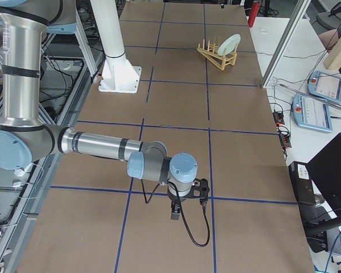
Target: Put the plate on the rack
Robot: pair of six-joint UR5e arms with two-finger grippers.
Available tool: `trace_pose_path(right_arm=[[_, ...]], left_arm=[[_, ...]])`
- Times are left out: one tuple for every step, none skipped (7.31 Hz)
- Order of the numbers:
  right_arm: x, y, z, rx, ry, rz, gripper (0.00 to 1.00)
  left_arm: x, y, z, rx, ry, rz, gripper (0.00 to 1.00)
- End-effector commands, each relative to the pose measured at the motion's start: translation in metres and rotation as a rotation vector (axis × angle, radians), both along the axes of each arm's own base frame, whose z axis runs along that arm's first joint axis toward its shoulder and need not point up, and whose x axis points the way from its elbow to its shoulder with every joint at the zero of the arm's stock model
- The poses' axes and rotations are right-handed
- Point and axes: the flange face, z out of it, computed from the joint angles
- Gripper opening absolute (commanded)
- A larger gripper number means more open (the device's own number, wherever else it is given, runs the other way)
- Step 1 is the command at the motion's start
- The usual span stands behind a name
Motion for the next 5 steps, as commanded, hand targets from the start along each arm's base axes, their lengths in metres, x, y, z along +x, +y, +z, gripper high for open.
trace_pose_path(right_arm=[[0.000,0.000,0.000,0.000,0.000,0.000,1.00],[0.000,0.000,0.000,0.000,0.000,0.000,1.00],[0.000,0.000,0.000,0.000,0.000,0.000,1.00],[0.000,0.000,0.000,0.000,0.000,0.000,1.00],[0.000,0.000,0.000,0.000,0.000,0.000,1.00]], left_arm=[[-0.115,0.032,0.093,-0.137,-0.037,0.042,1.00],[-0.116,0.045,0.103,-0.201,0.025,0.087,1.00],[-0.117,0.077,0.112,-0.256,0.018,0.145,1.00],[-0.118,0.101,0.112,-0.308,0.021,0.160,1.00],[-0.116,0.141,0.111,-0.340,0.024,0.163,1.00]])
